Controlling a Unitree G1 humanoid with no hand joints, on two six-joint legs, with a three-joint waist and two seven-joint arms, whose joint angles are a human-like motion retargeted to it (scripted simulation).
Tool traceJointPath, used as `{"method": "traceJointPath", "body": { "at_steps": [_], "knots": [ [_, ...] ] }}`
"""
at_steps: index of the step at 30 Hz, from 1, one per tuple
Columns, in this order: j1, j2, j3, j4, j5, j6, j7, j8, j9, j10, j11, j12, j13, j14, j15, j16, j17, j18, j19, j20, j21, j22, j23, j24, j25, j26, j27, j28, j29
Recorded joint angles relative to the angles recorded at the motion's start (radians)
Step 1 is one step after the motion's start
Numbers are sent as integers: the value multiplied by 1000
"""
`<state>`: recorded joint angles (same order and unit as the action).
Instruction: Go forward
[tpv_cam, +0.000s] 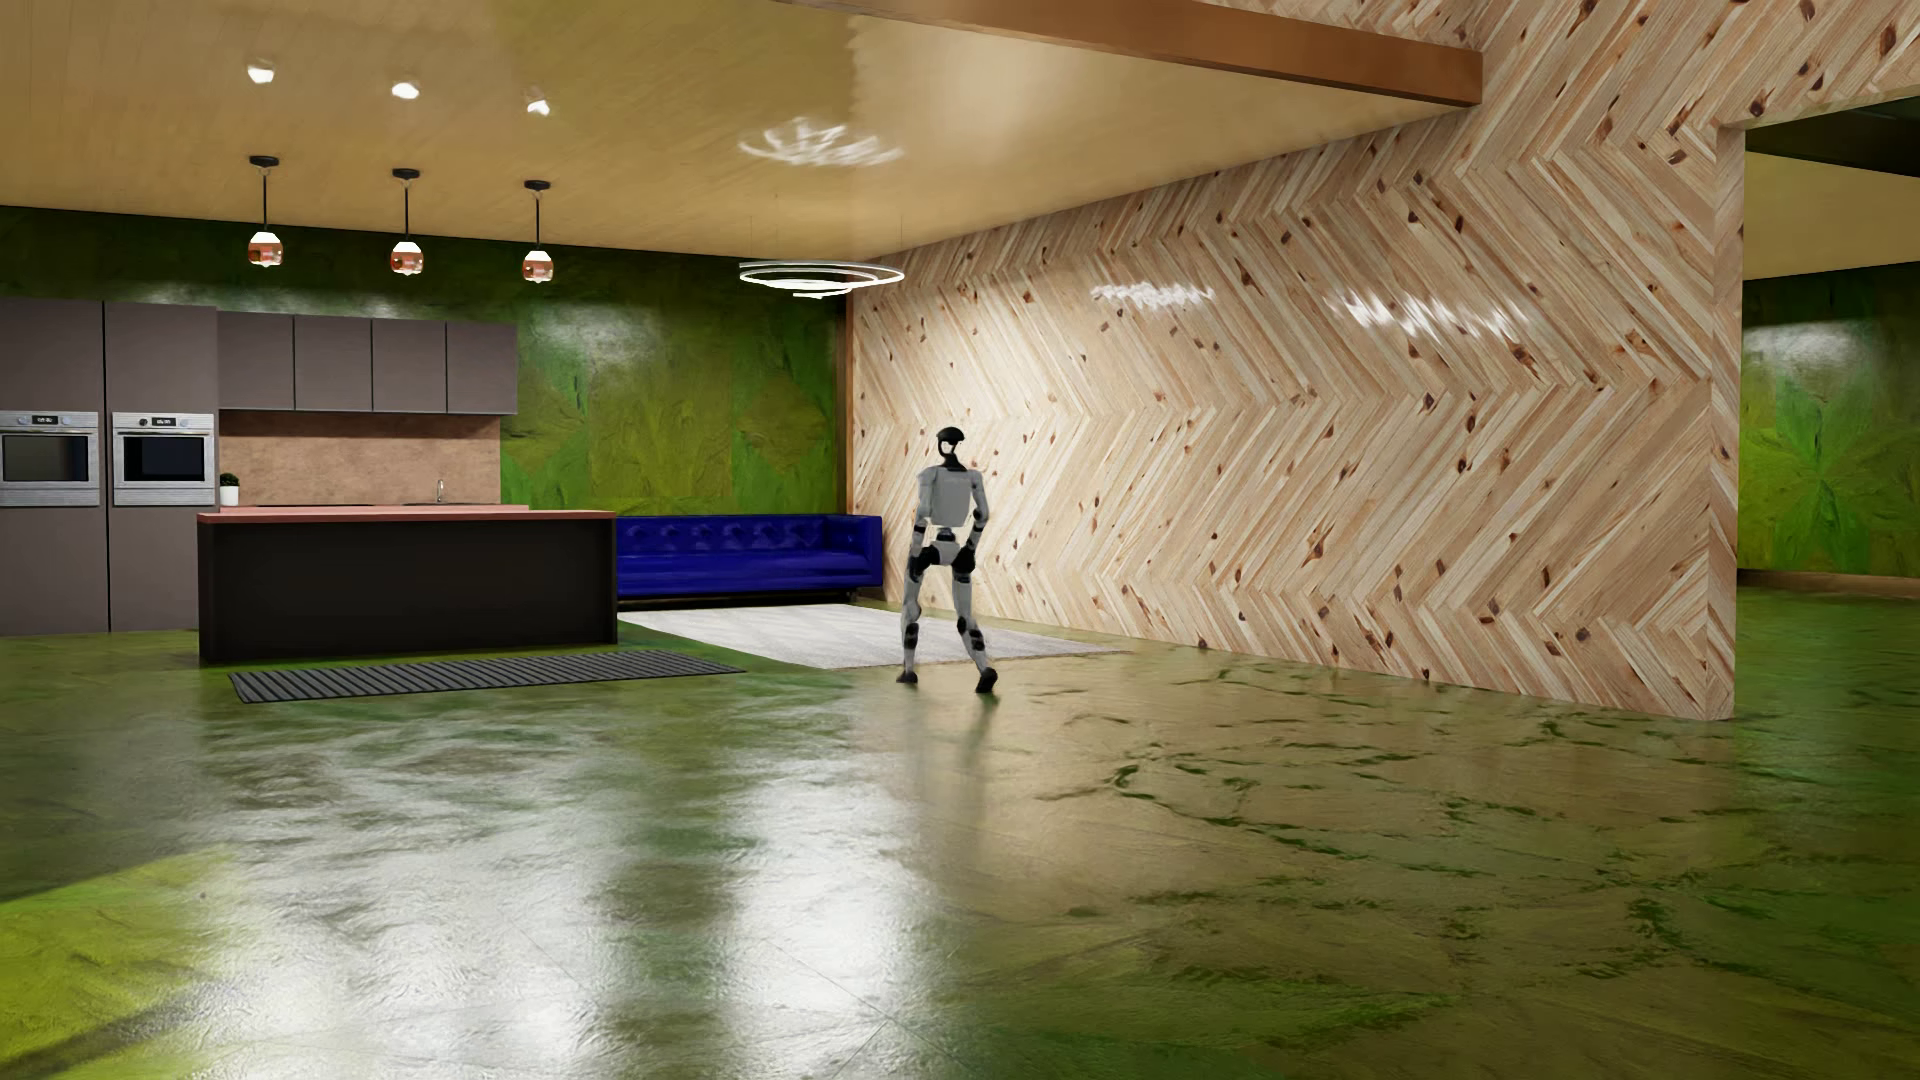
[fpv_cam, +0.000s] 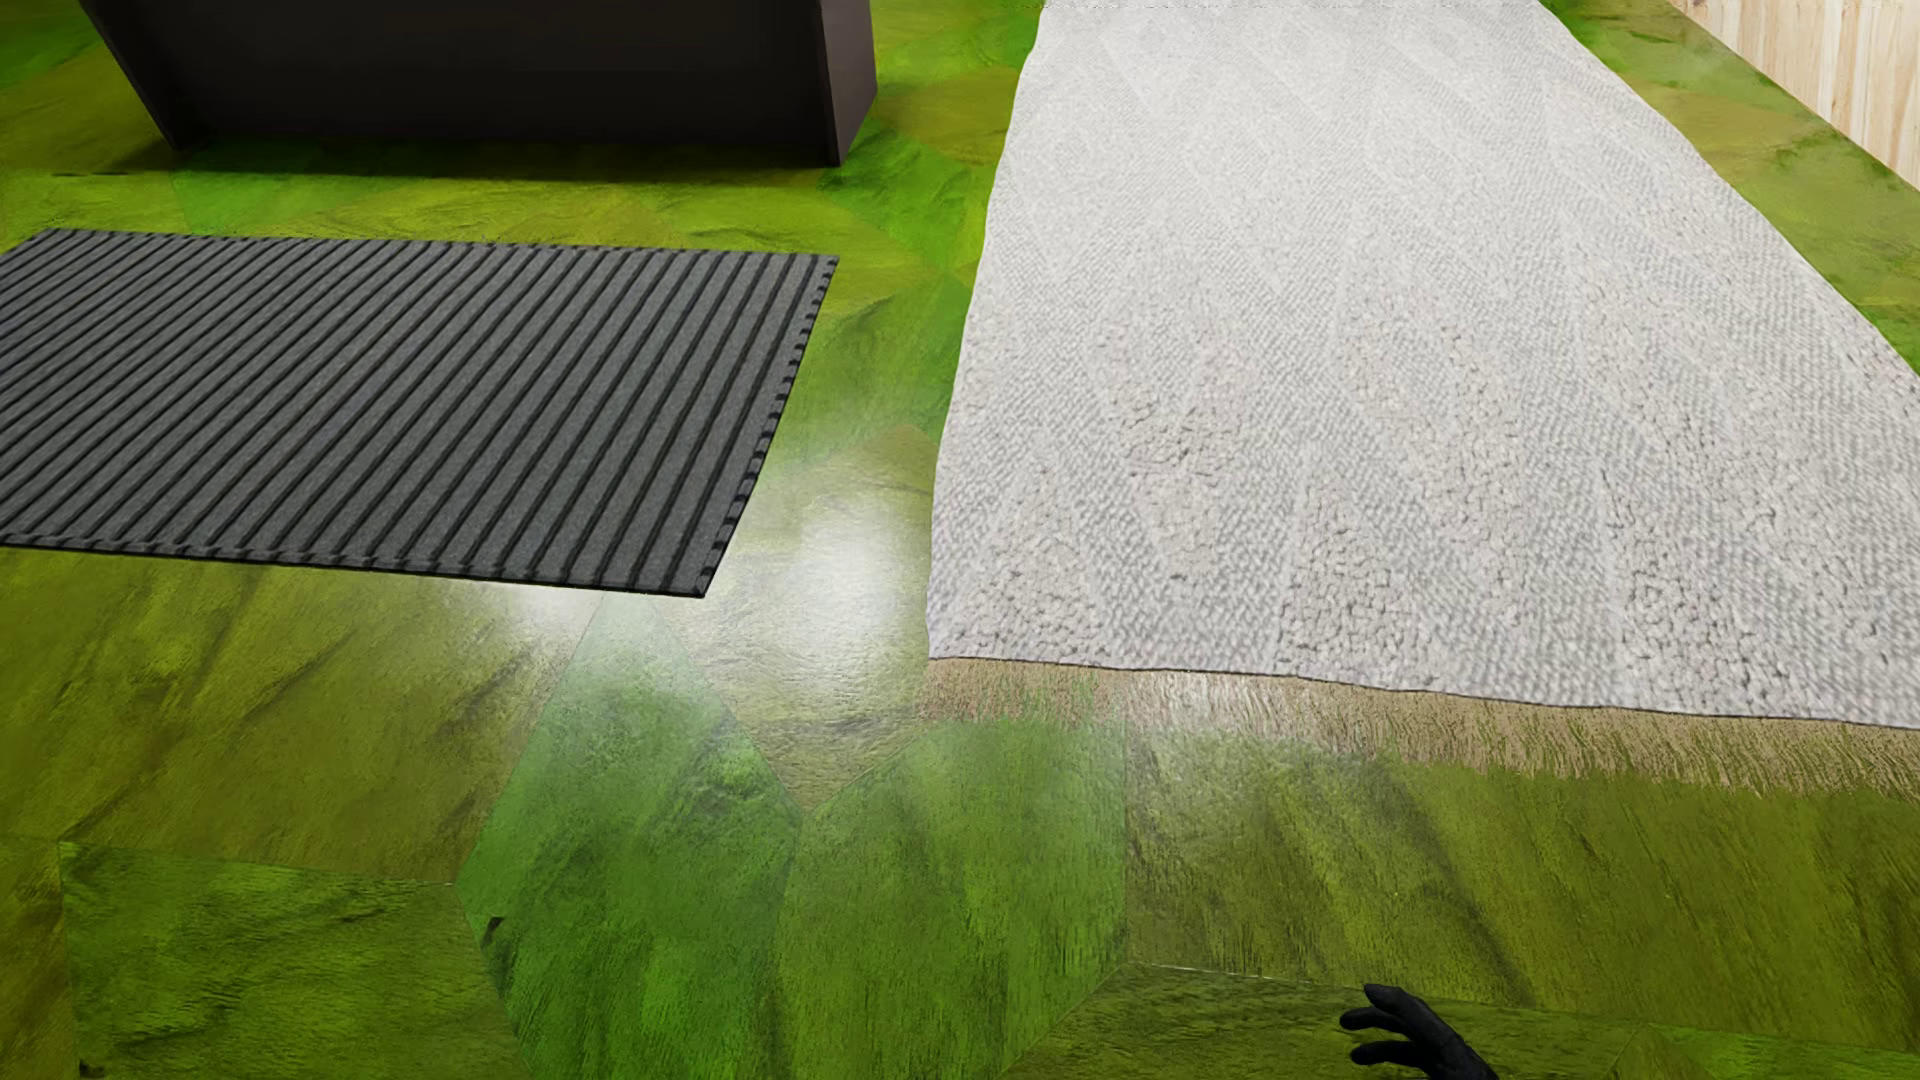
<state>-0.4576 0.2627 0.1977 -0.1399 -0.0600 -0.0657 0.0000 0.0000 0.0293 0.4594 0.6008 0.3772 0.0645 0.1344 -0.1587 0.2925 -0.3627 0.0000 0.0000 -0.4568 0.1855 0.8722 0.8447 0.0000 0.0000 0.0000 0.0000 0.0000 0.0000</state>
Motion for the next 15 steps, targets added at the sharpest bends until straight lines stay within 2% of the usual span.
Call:
{"method": "traceJointPath", "body": {
  "at_steps": [1, 2, 3, 4, 6, 8, 11, 12, 13, 14, 15],
  "knots": [
    [-4, 7, -9, -26, -12, -9, 0, 0, -13, 35, 62, 1, 24, 110, 147, -5, 13, 0, 0, -2, -3, 41, 32, 0, 0, 0, 0, 0, 0],
    [2, -46, -19, -51, -41, -20, 0, 0, -35, 89, 190, 6, 58, 156, 344, -6, 31, 0, 0, 4, -18, 72, 82, 0, 0, 0, 0, 0, 0],
    [42, -124, -30, -69, -61, -17, 0, 0, -37, 116, 336, -2, 72, 126, 486, -11, 37, 0, 0, 16, -1, 94, 123, 0, 0, 0, 0, 0, 0],
    [90, -227, -39, -90, -78, -17, 0, 0, -31, 130, 507, -3, 83, 82, 476, -7, 44, 0, 0, 38, 20, 73, 166, 0, 0, 0, 0, 0, 0],
    [234, -403, -113, -100, -78, 4, 0, 0, -15, 117, 748, -32, 89, -30, 134, -1, 54, 0, 0, 53, 78, 70, 256, 0, 0, 0, 0, 0, 0],
    [416, -533, -214, -80, -69, 20, 0, 0, 0, 42, 744, -87, 117, -151, 53, 26, 69, 0, 0, 66, 94, 47, 283, 0, 0, 0, 0, 0, 0],
    [602, -666, -349, -22, -62, 44, 0, 0, 11, -21, 368, -184, 189, -296, 97, 62, 74, 0, 0, 114, 89, -8, 221, 0, 0, 0, 0, 0, 0],
    [649, -679, -382, -14, -63, 45, 0, 0, 8, -32, 174, -217, 203, -343, 160, 71, 73, 0, 0, 133, 117, -27, 209, 0, 0, 0, 0, 0, 0],
    [671, -690, -404, -10, -61, 43, 0, 0, -7, -34, 24, -250, 216, -380, 212, 75, 78, 0, 0, 154, 95, -42, 203, 0, 0, 0, 0, 0, 0],
    [701, -680, -420, 5, -54, 46, 0, 0, -18, -32, -440, -277, 228, -402, 499, 74, 81, 0, 0, 169, 104, -63, 229, 0, 0, 0, 0, 0, 0],
    [728, -702, -436, 19, -49, 46, 0, 0, -18, -29, -168, -301, 239, -389, 379, 74, 88, 0, 0, 181, 91, -80, 238, 0, 0, 0, 0, 0, 0]
  ]
}}
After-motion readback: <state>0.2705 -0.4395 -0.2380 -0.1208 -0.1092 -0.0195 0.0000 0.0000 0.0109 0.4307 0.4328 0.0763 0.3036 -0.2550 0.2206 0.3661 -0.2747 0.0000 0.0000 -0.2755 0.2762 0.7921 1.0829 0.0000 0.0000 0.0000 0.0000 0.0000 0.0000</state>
